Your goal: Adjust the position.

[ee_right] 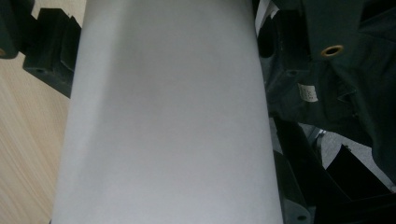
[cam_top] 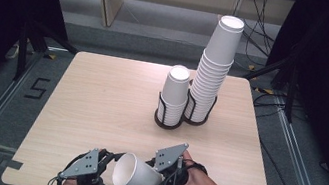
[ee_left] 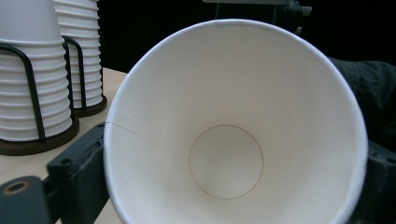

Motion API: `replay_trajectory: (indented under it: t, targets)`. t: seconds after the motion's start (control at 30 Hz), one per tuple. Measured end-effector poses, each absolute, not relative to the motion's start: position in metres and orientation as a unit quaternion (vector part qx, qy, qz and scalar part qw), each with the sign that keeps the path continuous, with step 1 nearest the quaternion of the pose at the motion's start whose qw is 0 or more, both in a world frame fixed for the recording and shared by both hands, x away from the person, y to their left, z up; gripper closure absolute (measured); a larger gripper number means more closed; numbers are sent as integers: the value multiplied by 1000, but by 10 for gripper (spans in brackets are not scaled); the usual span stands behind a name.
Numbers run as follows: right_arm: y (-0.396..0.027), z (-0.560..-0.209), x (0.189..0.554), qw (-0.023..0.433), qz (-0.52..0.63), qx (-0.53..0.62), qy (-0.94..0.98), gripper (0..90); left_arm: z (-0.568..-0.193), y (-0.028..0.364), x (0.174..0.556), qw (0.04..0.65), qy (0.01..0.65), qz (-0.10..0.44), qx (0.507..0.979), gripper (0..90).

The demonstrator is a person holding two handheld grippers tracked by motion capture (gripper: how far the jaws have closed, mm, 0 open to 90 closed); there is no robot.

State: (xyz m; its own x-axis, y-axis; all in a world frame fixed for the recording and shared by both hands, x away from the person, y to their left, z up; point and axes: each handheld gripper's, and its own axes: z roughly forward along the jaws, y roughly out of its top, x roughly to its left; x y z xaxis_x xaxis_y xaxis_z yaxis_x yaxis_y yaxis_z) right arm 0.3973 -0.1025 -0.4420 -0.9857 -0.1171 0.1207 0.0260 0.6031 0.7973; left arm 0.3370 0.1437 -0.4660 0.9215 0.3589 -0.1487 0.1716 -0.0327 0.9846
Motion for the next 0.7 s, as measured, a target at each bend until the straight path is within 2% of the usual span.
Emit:
replay_trajectory:
  t: [0.27, 0.37, 0.43, 0.47, 0.7]
  targets:
    - [-103, -444, 398, 78, -435, -5, -897, 178, -465, 145, 337, 663, 188, 85, 720, 90]
    - [-107, -440, 400, 58, -436, -16, -898, 157, -463, 147, 338, 655, 199, 94, 723, 90]
    - [-109, -436, 399, 47, -438, -22, -897, 161, -463, 148, 339, 648, 206, 100, 727, 90]
    - [-109, -431, 397, 24, -432, -24, -901, 164, -463, 149, 339, 645, 207, 101, 728, 90]
    - [-98, -432, 387, -19, -395, -16, -918, 180, -462, 148, 339, 631, 215, 109, 738, 90]
